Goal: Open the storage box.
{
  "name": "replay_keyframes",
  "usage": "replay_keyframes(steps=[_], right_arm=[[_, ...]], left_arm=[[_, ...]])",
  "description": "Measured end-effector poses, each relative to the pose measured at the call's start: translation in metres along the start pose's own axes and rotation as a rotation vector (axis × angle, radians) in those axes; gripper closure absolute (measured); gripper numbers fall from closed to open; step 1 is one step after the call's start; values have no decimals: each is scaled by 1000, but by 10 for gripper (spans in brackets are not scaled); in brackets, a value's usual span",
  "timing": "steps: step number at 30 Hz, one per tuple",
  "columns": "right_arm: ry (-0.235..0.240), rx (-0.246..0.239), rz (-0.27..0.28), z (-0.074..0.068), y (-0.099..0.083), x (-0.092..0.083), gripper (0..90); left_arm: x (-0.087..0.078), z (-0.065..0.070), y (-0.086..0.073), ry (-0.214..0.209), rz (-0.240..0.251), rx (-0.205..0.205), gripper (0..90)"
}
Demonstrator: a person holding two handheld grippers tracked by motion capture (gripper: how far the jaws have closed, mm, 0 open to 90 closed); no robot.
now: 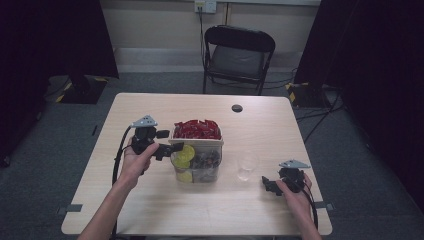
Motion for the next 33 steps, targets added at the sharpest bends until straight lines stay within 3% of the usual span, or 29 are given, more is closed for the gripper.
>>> replay_keyframes(steps=[11,20,33], right_arm=[[0,0,0,0,0,0,31],[0,0,0,0,0,0,31],[0,0,0,0,0,0,31]], left_arm=[[3,-4,6,4,0,14,152],[6,-9,8,2,26,-8,153],[6,-18,7,43,29,-22,154]])
Point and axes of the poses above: each handheld gripper's, and its own axes: x roughly forward along the jaws, y roughly out of its top, z roughly to its right, the point moved 6 cm from there along x, roughly forward along the jaws, and after that the axes turned 7 degrees about x, right-handed, at the moved point
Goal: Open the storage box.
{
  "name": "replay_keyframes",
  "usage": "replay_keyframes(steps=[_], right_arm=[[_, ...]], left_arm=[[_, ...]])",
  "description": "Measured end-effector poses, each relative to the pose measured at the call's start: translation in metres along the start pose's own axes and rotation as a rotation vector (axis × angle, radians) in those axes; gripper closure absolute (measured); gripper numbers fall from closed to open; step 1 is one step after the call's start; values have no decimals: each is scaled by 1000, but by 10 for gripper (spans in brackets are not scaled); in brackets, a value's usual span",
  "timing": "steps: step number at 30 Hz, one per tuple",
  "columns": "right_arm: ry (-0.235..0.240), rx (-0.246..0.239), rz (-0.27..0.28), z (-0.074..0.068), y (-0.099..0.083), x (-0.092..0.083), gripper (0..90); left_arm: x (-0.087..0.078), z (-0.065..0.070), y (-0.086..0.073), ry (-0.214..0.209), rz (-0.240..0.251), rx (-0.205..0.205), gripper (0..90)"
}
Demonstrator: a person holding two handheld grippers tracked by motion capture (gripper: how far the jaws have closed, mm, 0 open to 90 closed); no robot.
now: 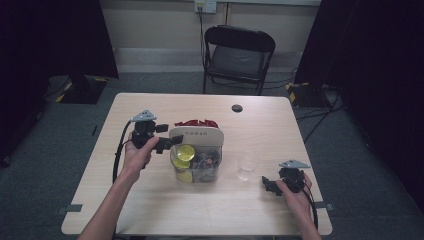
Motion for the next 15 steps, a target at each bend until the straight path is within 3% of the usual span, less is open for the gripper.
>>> replay_keyframes(steps=[10,15], right_arm=[[0,0,0,0,0,0,31],[0,-1,0,0,0,0,31]], left_arm=[[1,-6,-10,19,-8,-27,153],[2,-10,-10,51,-4,-40,153]])
Point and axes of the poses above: each handheld gripper's, and its own axes: x roughly forward along the jaws, y roughly out of its top, z roughly to its right, the point moved 6 cm from there along x, roughly forward along the jaws, and after that the axes turned 7 degrees about x, right-handed, at the moved point
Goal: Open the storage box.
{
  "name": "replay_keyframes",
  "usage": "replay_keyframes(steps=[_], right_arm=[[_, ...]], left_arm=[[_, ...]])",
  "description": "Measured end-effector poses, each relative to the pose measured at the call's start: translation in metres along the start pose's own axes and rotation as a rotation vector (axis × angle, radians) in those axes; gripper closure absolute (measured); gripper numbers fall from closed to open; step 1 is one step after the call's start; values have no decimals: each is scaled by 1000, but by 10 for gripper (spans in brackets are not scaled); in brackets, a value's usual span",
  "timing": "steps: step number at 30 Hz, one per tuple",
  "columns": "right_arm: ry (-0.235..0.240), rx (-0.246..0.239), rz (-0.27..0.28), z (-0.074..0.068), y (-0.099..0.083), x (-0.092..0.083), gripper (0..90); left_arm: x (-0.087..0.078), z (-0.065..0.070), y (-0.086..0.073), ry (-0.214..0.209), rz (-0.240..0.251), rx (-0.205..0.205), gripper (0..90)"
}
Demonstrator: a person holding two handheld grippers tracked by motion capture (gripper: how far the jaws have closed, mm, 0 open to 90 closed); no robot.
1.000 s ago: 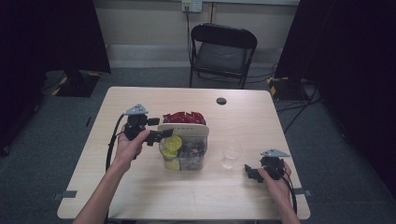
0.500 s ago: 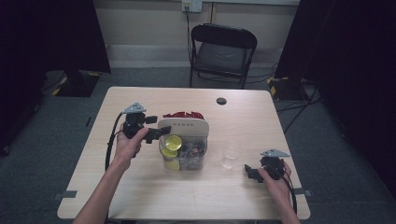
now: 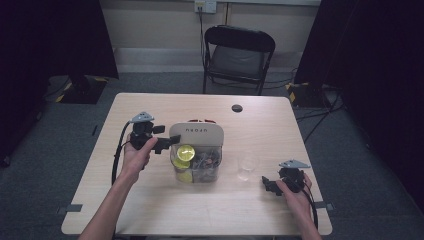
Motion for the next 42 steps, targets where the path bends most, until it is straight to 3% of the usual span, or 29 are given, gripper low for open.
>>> replay_keyframes(steps=[20,23,25,27,28,42], right_arm=[[-2,0,-8,0,0,0,28],[-3,-1,-13,1,1,-2,80],[-8,9,-3,1,2,-6,195],[-7,23,7,1,4,-9,138],[-1,24,15,0,5,-12,170],[83,4,105,-18,28,-46,213]], left_arm=[[3,-3,-1,-12,-5,-16,100],[4,-4,-1,-18,-5,-17,89],[4,-4,-2,-13,-5,-16,90],[4,-3,-2,-12,-7,-17,96],[4,-3,-2,-13,-6,-19,97],[3,-3,-1,-11,-13,-15,97]])
Point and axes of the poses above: each handheld gripper's, and its own axes: x roughly forward along the jaws, y roughly out of its top, z roughly to its right, the point moved 6 cm from there along x, roughly forward along the jaws, and after that the axes turned 7 degrees about x, right-handed, at the moved point
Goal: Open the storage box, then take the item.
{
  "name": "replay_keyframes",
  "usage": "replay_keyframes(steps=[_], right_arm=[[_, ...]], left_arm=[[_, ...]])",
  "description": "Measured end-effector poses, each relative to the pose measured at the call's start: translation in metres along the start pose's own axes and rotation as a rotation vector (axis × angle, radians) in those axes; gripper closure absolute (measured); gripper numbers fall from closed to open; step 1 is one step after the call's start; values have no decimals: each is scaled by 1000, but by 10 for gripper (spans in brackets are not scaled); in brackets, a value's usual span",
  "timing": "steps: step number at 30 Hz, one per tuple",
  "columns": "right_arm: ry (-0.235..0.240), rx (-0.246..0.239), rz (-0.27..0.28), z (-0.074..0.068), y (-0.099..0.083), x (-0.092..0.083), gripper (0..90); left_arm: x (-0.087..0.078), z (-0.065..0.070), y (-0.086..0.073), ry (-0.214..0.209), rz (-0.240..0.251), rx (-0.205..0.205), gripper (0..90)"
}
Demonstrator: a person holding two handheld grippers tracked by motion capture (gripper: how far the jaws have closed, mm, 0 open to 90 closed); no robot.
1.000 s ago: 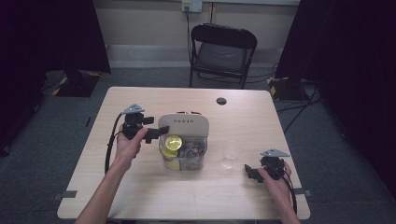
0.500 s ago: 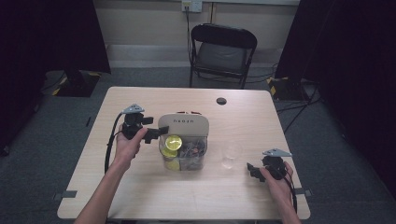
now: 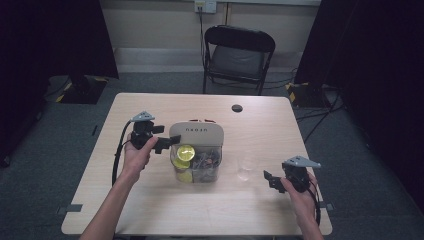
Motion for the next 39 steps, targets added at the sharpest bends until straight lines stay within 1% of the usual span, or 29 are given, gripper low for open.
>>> replay_keyframes(steps=[3,5,7,9,14,15,20,23,28,31,35,37,39], right_arm=[[14,-11,18,-5,6,-6,234],[36,-24,22,-10,9,-11,258],[59,-35,28,-17,12,-14,267],[97,-36,39,-24,16,-16,304],[155,-66,54,-46,25,-18,317],[166,-80,57,-50,27,-18,319],[205,-103,71,-66,33,-19,325],[226,-112,77,-73,36,-20,334],[251,-104,81,-85,42,-18,343],[273,-117,83,-93,46,-17,354],[314,-132,81,-106,52,-14,368],[333,-139,82,-113,55,-13,389],[359,-148,81,-119,59,-12,440]], left_arm=[[0,0,0,3,1,-3,97],[0,0,0,2,0,0,97],[0,0,0,-3,-4,-1,96],[1,0,0,-5,-2,-6,94],[1,0,-1,-4,-5,-3,94],[1,0,0,-4,-3,-5,94],[1,0,0,-2,-7,-3,91],[1,1,0,3,-10,4,92],[1,1,1,3,-12,4,93],[1,1,1,2,-11,6,93],[1,1,1,3,-15,7,94],[1,1,1,4,-15,7,96],[1,1,1,4,-15,8,97]])
Point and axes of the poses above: each handheld gripper's, and its own axes: x roughly forward along the jaws, y roughly out of its top, z roughly to its right, the point moved 6 cm from there along x, roughly forward along the jaws, and after that the axes turned 7 degrees about x, right-handed, at the moved point
